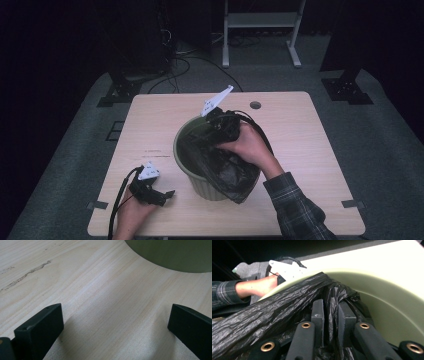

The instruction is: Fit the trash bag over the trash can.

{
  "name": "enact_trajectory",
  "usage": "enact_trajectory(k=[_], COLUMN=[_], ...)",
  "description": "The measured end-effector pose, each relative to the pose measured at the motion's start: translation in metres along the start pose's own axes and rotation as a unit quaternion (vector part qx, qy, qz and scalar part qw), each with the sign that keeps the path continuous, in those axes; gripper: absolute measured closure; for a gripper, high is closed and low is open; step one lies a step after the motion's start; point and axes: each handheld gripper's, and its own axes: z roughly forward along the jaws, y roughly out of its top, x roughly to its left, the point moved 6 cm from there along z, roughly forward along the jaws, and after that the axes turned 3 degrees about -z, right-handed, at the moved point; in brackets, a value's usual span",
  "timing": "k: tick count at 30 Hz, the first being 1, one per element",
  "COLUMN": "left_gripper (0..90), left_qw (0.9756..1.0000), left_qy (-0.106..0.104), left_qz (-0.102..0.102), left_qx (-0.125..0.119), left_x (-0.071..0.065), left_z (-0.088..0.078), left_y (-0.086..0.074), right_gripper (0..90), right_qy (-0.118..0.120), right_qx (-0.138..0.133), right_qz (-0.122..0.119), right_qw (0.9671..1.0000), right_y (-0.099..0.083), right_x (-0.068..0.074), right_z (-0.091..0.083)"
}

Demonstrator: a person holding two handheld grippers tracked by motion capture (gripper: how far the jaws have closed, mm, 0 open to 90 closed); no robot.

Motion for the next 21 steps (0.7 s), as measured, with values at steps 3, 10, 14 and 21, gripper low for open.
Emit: enact_trajectory(k=[3, 10, 14, 21], left_gripper=[0.0, 0.0, 0.0, 0.0], left_qw=[1.0, 1.0, 0.9997, 0.9992], left_qy=[0.0, -0.002, -0.017, -0.034], left_qz=[0.0, 0.001, -0.014, -0.012], left_qx=[0.0, 0.001, -0.012, -0.019], left_x=[0.0, 0.0, 0.0, -0.005], left_z=[0.0, 0.0, -0.005, -0.02], left_y=[0.0, 0.0, 0.003, 0.014], right_gripper=[74.9, 64.3, 63.3, 62.1], right_qy=[-0.006, -0.029, -0.044, -0.072], right_qx=[0.012, -0.026, -0.053, -0.085], right_qz=[-0.002, -0.002, 0.002, 0.007], right_qw=[0.9999, 0.9992, 0.9976, 0.9937], right_y=[-0.001, 0.0, -0.007, -0.027], right_x=[-0.001, -0.002, -0.004, -0.001], right_z=[0.005, -0.024, -0.05, -0.092])
